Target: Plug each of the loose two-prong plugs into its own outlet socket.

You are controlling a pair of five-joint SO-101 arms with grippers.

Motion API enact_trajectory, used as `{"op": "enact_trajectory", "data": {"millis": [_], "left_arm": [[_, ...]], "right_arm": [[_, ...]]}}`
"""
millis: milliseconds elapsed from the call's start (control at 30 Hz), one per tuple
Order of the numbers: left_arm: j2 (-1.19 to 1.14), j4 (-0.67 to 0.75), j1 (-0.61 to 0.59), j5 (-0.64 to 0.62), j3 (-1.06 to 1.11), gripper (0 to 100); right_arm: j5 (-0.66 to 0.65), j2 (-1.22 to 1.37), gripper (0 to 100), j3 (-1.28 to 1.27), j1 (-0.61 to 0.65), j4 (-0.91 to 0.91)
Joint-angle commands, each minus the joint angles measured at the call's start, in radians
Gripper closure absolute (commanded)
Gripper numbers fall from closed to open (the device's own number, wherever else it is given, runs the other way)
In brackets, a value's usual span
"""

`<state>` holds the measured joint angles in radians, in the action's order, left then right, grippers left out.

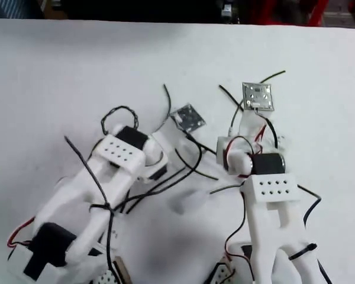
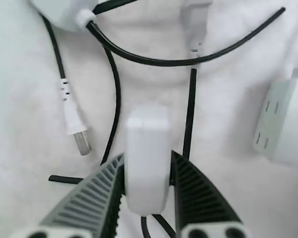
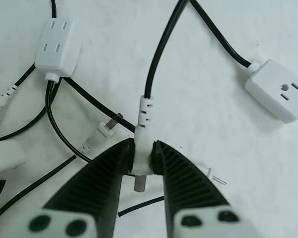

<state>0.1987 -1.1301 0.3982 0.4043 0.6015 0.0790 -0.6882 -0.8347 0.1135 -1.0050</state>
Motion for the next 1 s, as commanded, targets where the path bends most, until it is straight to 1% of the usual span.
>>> {"op": "enact_trajectory", "data": {"millis": [0, 67, 233, 267, 300, 367, 433, 500, 600, 700, 967], "left_arm": [[0.022, 0.012, 0.015, -0.032, -0.038, 98], [-0.024, 0.015, 0.028, -0.034, -0.043, 98], [-0.160, 0.121, 0.050, -0.040, -0.044, 97], [-0.193, 0.140, 0.050, -0.058, -0.049, 96], [-0.219, 0.155, 0.048, -0.081, -0.051, 94], [-0.255, 0.170, 0.042, -0.126, -0.060, 85], [-0.249, 0.123, 0.022, -0.173, -0.094, 76], [-0.226, 0.084, -0.005, -0.212, -0.126, 70], [-0.185, 0.052, -0.036, -0.166, -0.158, 69], [-0.171, 0.063, -0.081, -0.133, -0.164, 69], [-0.291, 0.181, -0.240, -0.089, -0.178, 69]], "right_arm": [[0.000, -0.018, 98.0, 0.008, -0.010, 0.016], [0.000, -0.018, 98.0, 0.008, -0.010, 0.016], [0.000, -0.018, 98.0, 0.008, -0.010, 0.015], [0.000, -0.018, 98.0, 0.008, -0.010, 0.015], [0.000, -0.018, 98.0, 0.008, -0.010, 0.015], [0.000, -0.018, 98.0, 0.006, -0.010, 0.015], [0.000, -0.018, 98.0, 0.006, -0.010, 0.015], [0.000, -0.018, 98.0, 0.006, -0.010, 0.015], [0.000, -0.018, 98.0, 0.006, -0.010, 0.013], [0.000, -0.018, 98.0, 0.006, -0.010, 0.013], [0.000, -0.018, 98.0, 0.006, -0.010, 0.013]]}}
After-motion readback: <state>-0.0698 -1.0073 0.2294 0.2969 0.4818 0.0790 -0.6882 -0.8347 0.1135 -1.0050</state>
